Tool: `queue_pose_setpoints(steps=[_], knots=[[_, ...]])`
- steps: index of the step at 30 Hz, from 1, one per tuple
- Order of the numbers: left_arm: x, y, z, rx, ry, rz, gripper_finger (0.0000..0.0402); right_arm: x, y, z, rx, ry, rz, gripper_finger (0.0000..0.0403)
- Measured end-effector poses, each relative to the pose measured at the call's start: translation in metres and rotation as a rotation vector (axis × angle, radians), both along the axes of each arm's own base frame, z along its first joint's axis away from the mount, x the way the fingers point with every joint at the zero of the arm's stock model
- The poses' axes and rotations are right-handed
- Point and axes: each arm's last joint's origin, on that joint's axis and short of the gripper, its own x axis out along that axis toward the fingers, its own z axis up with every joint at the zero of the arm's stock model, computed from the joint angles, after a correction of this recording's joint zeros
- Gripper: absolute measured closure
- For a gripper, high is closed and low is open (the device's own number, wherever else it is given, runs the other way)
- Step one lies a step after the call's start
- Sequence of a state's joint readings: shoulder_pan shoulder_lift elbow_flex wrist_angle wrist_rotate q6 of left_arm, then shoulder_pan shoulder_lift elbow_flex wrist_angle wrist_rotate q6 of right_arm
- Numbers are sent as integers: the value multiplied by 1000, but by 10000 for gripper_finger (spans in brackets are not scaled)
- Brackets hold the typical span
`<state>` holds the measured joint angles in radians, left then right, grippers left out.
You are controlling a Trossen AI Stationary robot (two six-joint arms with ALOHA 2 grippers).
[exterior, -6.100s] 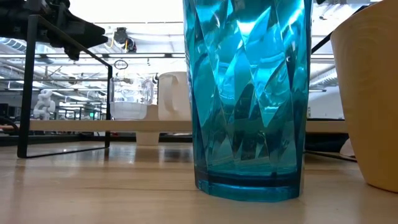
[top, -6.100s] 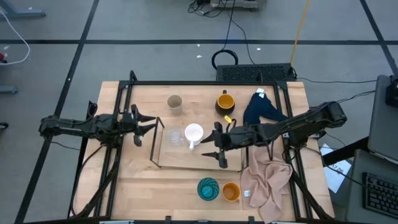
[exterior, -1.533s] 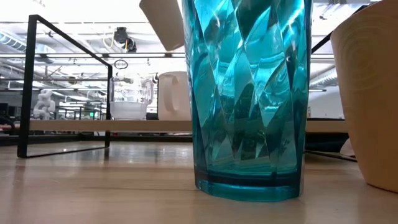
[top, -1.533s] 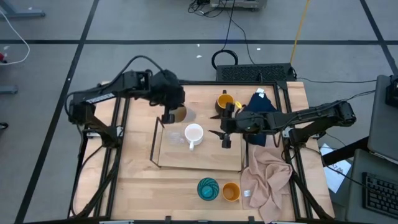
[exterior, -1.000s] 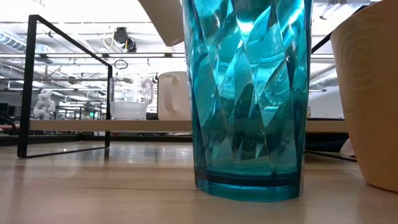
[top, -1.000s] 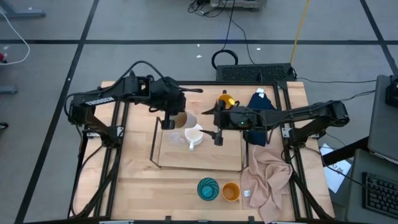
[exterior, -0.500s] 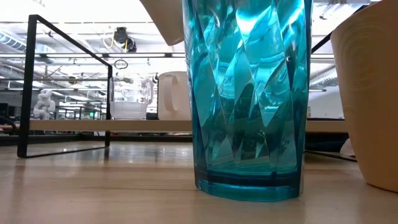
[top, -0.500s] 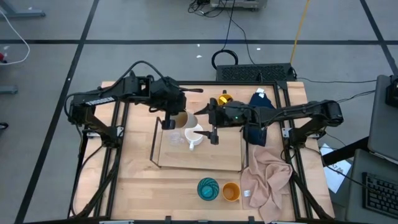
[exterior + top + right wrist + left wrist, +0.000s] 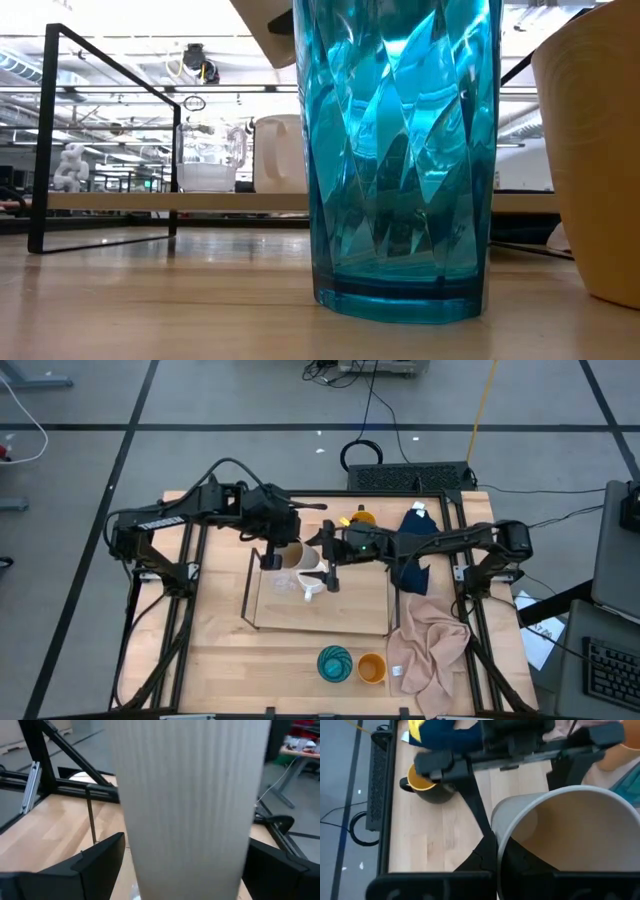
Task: Stack small to large cups/mugs on shelf
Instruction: Put the white cup on the shelf
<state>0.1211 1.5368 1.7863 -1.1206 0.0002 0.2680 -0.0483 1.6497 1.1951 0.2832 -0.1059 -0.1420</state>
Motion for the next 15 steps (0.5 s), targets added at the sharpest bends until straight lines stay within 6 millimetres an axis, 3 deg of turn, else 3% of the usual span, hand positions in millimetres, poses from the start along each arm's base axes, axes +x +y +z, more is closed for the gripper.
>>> queue_pose_setpoints(steps=[5, 15], knots=[[1, 0, 1, 3, -13, -2, 401, 13, 1, 1, -9, -1, 9, 57], [-1, 0, 0, -5, 6, 1, 401, 9, 1, 3, -12, 28, 10, 57]])
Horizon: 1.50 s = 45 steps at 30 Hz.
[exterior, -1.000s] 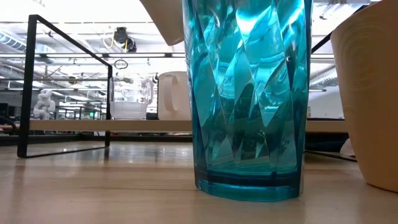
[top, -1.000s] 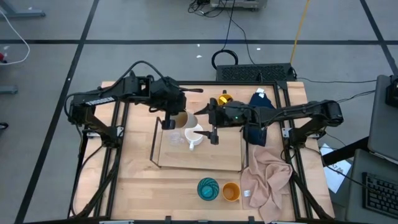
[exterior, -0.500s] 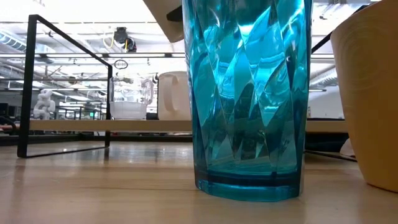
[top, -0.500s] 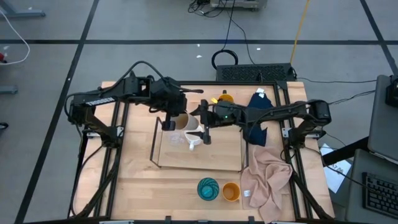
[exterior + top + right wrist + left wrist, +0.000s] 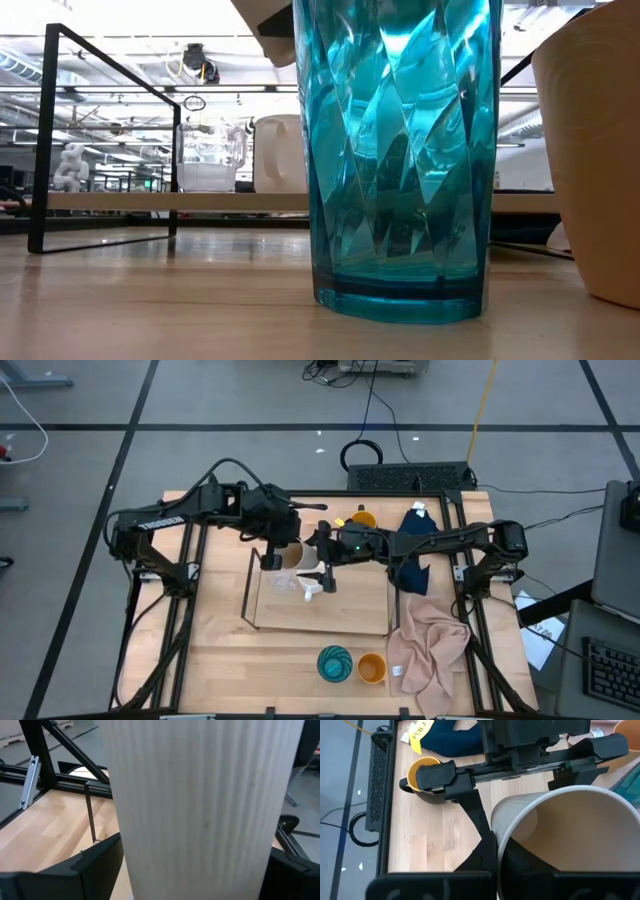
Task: Stack small to large cups/mugs on shelf
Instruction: Put the white cup on the shelf
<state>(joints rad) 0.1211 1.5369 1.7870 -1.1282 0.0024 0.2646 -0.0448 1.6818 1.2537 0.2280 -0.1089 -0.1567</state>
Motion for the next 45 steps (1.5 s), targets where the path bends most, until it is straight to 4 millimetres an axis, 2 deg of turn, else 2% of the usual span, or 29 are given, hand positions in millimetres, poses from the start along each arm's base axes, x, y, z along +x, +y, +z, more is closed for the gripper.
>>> queue_pose_setpoints(steps=[7, 14, 23, 31, 45], knots=[[0, 0, 0, -1, 3, 2, 400, 0, 0, 0, -2, 1, 1, 65], [0, 0, 0, -4, 1, 4, 400, -1, 0, 1, -2, -2, -4, 137], [0, 0, 0, -6, 2, 8, 394, -1, 0, 1, -6, -2, -3, 139], [0, 1, 0, -16, -3, 31, 351, -1, 0, 1, -10, -2, -4, 139], [1, 5, 1, -13, -23, 85, 248, -4, 0, 7, -35, -11, -19, 139]])
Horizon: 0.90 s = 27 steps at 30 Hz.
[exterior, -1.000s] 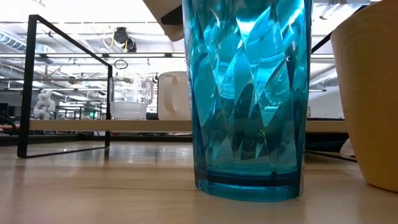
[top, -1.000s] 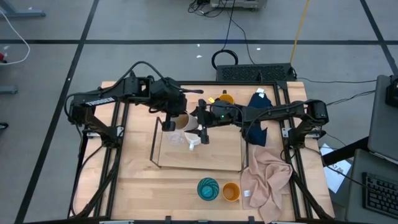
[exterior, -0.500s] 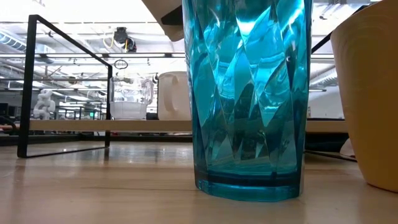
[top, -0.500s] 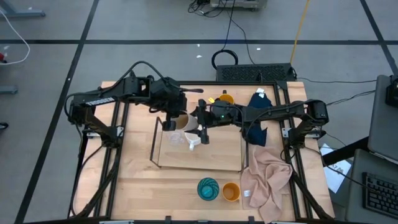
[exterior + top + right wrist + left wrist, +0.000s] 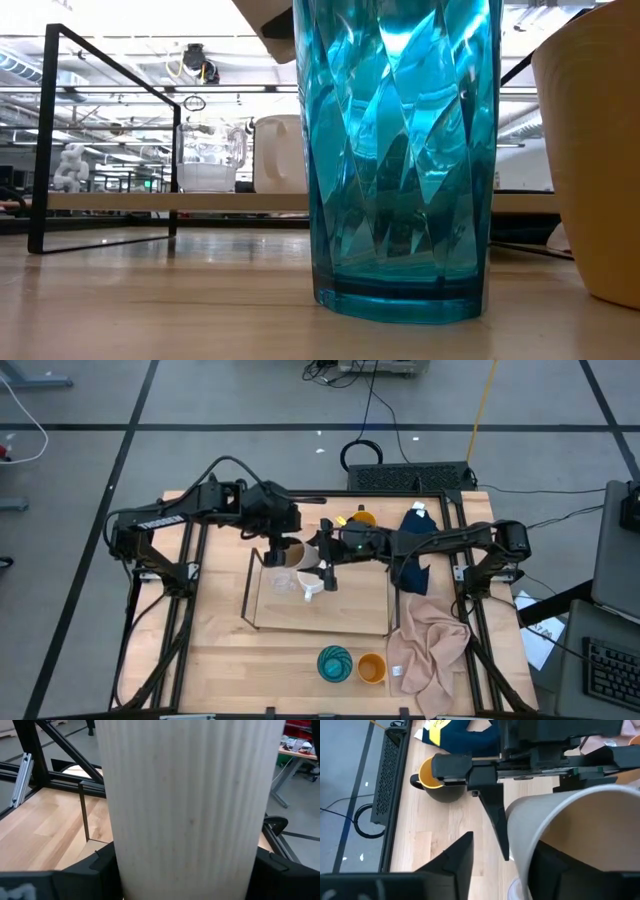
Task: Stack small to large cups/mugs on shelf
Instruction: Put the white cup on the shelf
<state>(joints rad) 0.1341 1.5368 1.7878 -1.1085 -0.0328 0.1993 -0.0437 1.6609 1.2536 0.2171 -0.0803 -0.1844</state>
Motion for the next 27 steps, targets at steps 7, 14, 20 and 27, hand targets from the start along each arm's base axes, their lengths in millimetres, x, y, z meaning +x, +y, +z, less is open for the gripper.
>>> queue_pose_setpoints(steps=[7, 14, 20, 27], knots=[[-6, 9, 6, 4, -30, 22, 208, -4, 0, 6, -2, -7, -9, 139], [-20, 9, 16, -11, -66, 29, 188, -5, -4, 6, 3, 3, -17, 139], [-31, 6, 23, -22, -77, 42, 188, -5, -8, 2, 6, 28, -24, 139], [-67, 1, 43, -19, -142, 114, 188, -7, -15, -2, -33, 58, -140, 139]])
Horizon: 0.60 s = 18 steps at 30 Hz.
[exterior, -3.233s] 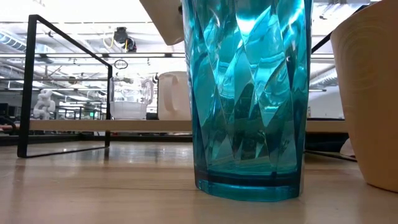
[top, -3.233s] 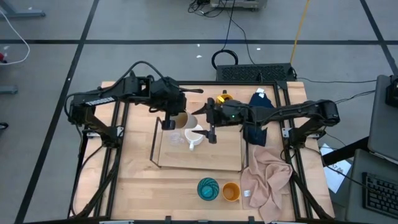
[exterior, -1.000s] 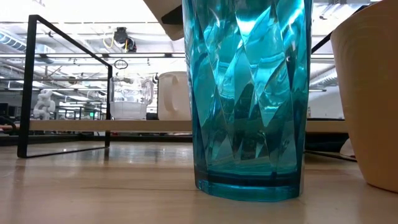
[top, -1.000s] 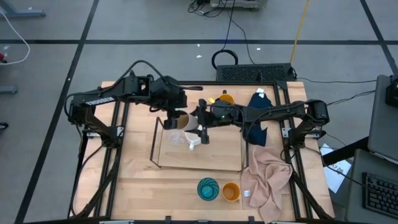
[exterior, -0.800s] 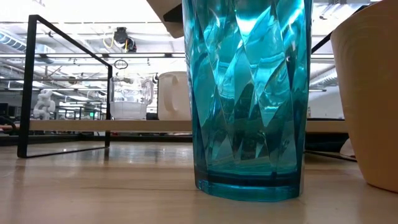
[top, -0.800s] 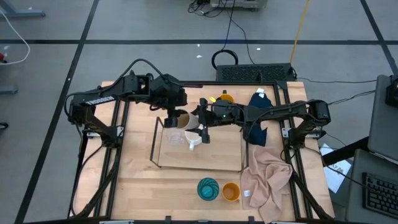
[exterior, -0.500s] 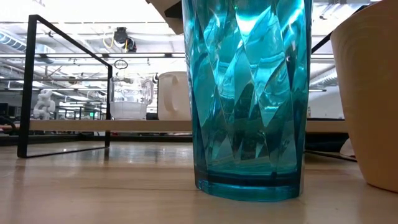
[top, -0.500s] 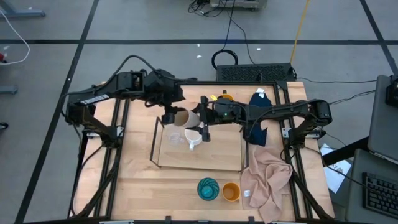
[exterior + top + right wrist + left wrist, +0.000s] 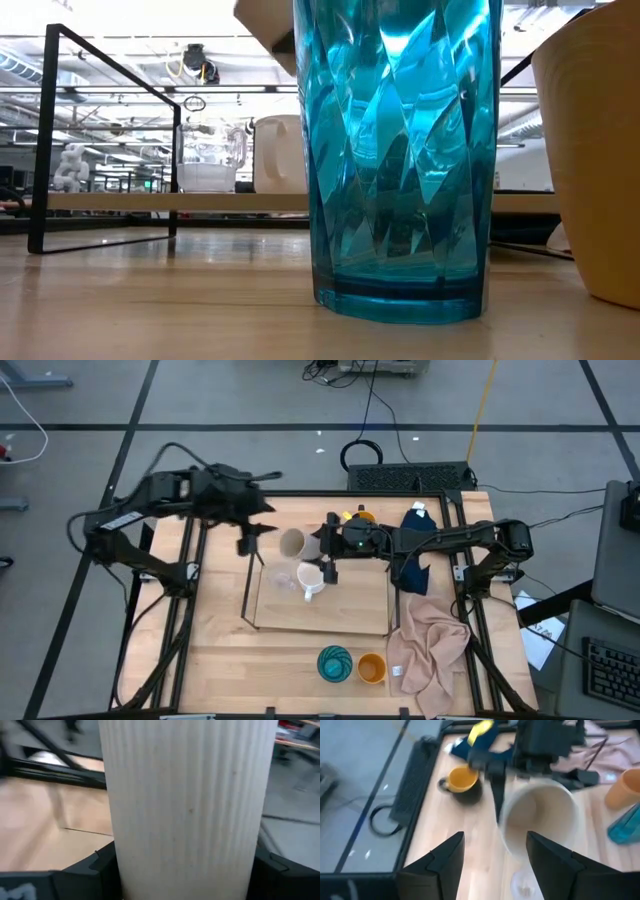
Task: Stack small to large cups/mugs on shelf
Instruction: Put the white cup on the shelf
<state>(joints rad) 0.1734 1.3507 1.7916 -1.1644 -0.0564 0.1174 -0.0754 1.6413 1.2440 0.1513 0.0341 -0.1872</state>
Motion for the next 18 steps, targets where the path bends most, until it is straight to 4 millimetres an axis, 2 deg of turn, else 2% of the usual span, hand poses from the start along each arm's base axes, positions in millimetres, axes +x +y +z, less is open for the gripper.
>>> queue_pose_setpoints(steps=[3, 5, 12, 16, 18], knots=[[-25, -6, 9, 8, -16, 60, 188, -6, -8, -3, -19, 22, -61, 139], [-42, -11, 13, 8, -18, 99, 188, -13, -12, 2, -14, 3, -83, 139], [-107, -33, 28, 33, -180, 148, 188, -66, -12, 28, -25, -94, -170, 139], [-130, -40, 19, 19, -256, 158, 188, -103, -4, 42, 23, -190, -172, 139], [-133, -43, 6, 7, -271, 142, 188, -120, 2, 38, 36, -196, -186, 139]])
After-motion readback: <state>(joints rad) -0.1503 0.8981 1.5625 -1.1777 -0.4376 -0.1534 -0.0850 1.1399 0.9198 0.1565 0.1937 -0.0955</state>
